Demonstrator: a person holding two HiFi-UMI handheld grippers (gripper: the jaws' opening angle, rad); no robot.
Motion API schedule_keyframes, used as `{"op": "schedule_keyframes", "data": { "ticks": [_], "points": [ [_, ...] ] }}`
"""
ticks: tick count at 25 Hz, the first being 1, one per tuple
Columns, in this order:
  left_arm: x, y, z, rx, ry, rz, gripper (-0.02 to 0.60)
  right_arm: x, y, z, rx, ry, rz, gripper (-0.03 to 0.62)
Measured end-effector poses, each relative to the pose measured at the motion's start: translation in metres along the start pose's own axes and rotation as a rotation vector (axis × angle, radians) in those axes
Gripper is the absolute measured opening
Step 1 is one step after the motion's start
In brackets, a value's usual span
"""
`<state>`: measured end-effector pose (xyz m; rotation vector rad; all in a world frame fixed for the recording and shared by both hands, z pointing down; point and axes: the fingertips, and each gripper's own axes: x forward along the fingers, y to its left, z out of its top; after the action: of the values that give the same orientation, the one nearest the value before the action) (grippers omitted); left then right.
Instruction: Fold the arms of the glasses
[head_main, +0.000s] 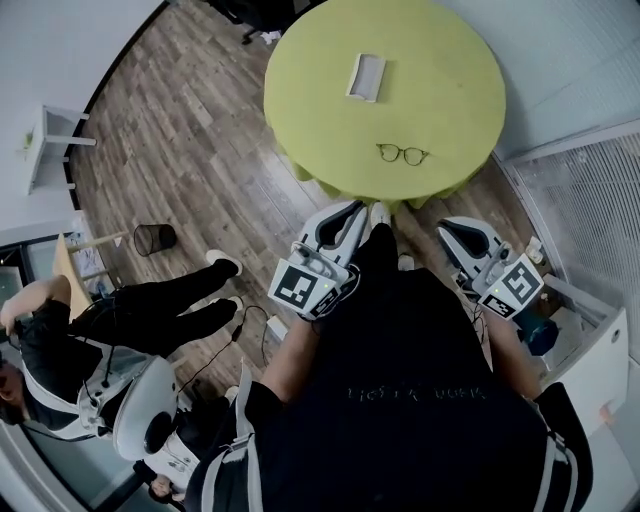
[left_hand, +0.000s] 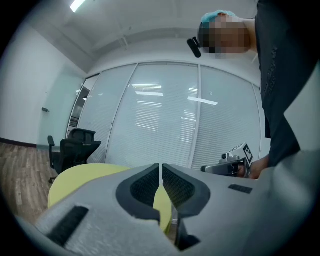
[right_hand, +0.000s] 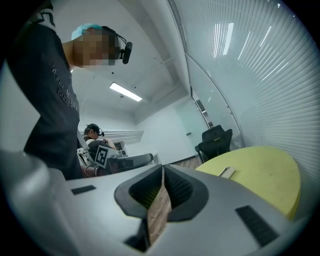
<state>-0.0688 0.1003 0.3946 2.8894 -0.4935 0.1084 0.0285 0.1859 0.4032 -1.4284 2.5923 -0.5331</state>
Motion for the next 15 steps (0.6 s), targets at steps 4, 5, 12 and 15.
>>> {"op": "schedule_keyframes", "data": {
  "ticks": [4,5,12,15],
  "points": [
    [0.026,0.026,0.008,-0.007,0.002,-0.032,0.034,0.023,-0.026,0.008,0.0,0.02,-0.029,0.034],
    [0.03,0.033,0.008,-0.011,0.004,-0.039,0.034,0.028,-0.031,0.009,0.001,0.024,-0.037,0.034],
    [0.058,0.056,0.015,-0.021,0.005,-0.073,0.034,0.048,-0.056,0.013,-0.066,0.062,-0.076,0.034],
    [0.069,0.052,0.015,-0.012,0.022,-0.095,0.034,0.051,-0.064,0.013,-0.098,0.086,-0.075,0.034]
  ]
}}
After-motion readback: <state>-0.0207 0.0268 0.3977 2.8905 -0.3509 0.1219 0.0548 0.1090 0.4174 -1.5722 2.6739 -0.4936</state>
